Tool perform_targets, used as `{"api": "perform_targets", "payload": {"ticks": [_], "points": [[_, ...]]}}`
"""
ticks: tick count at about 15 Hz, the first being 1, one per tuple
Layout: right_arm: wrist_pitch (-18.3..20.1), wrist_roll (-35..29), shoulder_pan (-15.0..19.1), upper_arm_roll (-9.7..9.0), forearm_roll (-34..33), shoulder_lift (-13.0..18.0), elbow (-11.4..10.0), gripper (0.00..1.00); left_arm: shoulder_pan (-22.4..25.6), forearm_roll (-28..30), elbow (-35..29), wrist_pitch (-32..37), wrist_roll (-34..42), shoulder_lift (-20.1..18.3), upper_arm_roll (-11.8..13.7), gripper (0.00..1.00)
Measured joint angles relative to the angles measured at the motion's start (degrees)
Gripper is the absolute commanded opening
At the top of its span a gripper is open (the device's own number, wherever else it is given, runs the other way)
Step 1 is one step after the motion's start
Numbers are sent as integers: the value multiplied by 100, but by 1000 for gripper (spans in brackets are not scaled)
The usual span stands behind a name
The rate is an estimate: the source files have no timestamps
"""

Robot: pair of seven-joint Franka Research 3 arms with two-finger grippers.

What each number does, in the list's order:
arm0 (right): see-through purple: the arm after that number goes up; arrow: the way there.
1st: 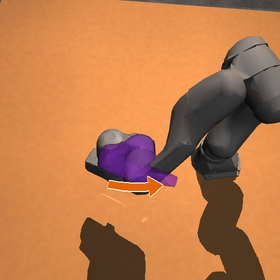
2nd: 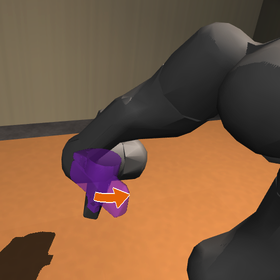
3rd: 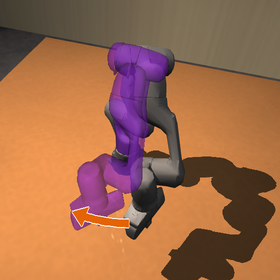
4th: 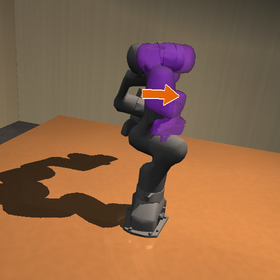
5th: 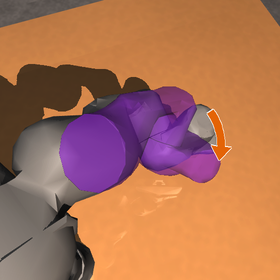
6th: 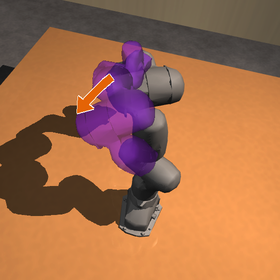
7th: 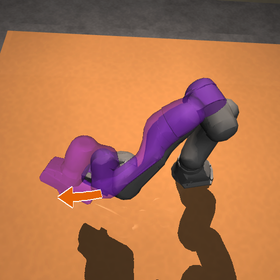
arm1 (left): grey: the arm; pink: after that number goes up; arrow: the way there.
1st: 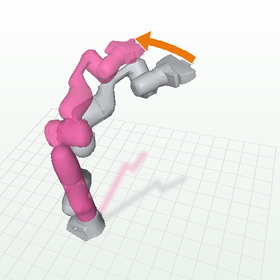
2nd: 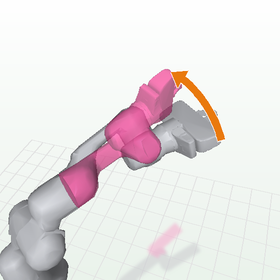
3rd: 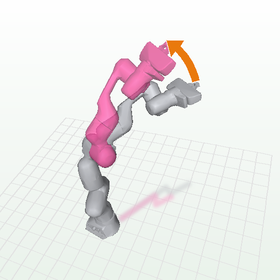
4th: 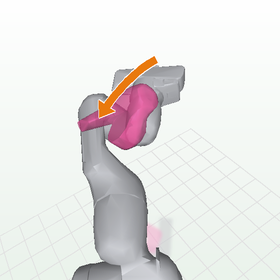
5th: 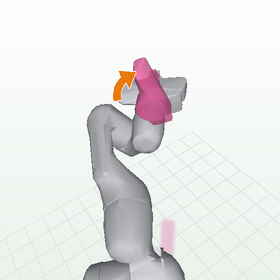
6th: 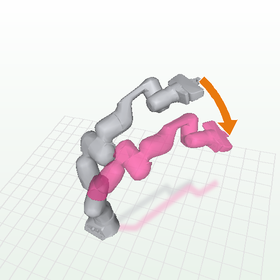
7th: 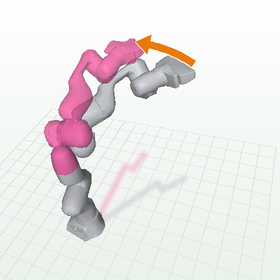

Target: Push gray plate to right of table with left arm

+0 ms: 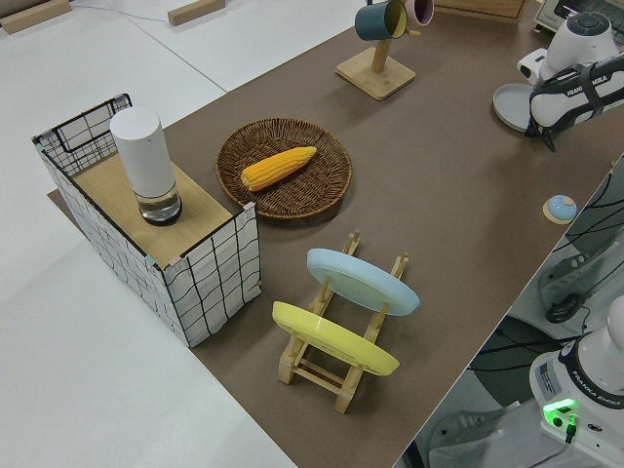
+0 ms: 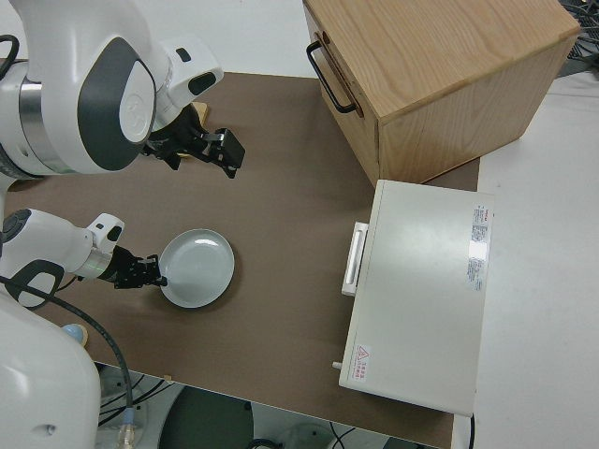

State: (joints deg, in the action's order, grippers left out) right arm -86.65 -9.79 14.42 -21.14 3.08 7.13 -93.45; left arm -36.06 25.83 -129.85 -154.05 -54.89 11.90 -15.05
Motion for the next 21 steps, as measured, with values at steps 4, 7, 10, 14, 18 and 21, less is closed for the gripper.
{"api": "perform_targets", "payload": {"ticks": [4, 7, 10, 14, 18, 21], "points": [[0, 0, 0, 0, 0, 0, 0, 996, -37, 3, 66, -38, -12, 94, 8, 665], [0, 0, 0, 0, 0, 0, 0, 996, -43, 8, 142, -93, -14, 254, 13, 980], [0, 0, 0, 0, 0, 0, 0, 996, 47, 12, 207, -95, -18, 272, 22, 987], [0, 0, 0, 0, 0, 0, 0, 996, 521, 12, 308, 671, -18, -37, -211, 991], [0, 0, 0, 0, 0, 0, 0, 996, 1025, -12, 382, 1915, -1, -682, -206, 991], [0, 0, 0, 0, 0, 0, 0, 996, 1466, -410, 638, 3006, 223, -972, -103, 991]]}}
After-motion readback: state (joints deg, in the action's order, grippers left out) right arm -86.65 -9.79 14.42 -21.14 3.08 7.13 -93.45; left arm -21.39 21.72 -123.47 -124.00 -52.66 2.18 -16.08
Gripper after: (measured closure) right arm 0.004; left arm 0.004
